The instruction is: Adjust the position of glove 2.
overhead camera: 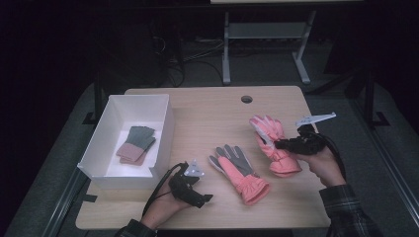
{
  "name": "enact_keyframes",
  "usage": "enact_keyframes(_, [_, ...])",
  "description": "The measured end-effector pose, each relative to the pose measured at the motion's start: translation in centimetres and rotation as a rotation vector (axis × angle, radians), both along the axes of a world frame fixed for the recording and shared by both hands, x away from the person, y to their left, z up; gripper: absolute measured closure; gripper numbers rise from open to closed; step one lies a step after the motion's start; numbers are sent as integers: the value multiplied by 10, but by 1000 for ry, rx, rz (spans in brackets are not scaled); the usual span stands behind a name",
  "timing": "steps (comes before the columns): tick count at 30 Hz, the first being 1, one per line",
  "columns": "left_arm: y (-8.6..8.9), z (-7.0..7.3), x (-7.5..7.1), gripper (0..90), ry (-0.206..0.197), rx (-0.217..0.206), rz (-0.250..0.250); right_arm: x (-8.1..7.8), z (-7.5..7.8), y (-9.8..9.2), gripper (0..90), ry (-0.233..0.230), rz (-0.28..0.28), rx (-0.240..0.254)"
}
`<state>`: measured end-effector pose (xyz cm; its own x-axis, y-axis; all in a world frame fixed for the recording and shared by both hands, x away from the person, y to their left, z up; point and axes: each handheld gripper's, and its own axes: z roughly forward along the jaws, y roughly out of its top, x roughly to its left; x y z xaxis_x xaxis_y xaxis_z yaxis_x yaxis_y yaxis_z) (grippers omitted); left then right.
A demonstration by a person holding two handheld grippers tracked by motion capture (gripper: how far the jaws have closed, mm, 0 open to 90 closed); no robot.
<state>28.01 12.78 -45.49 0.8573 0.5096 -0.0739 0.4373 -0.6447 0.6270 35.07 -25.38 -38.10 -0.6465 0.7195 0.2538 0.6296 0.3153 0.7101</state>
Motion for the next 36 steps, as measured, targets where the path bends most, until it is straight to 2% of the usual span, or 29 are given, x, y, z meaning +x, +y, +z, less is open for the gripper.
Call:
enact_keyframes(9, [0,0,-1,141,2,-6,6,-17,19,29,851,-4,53,16])
enact_keyframes(15, [0,0,0,141,3,-7,10,-24,24,47,851,-5,101,17])
enact_keyframes(23, [-1,0,0,141,4,-6,7,-28,22,67,851,16,144,16])
enact_keyframes(31, [0,0,0,141,4,-7,12,-27,16,83,851,44,167,-9])
enact_keyframes(36, [0,0,0,140,1,-5,10,-26,7,91,851,70,172,-31])
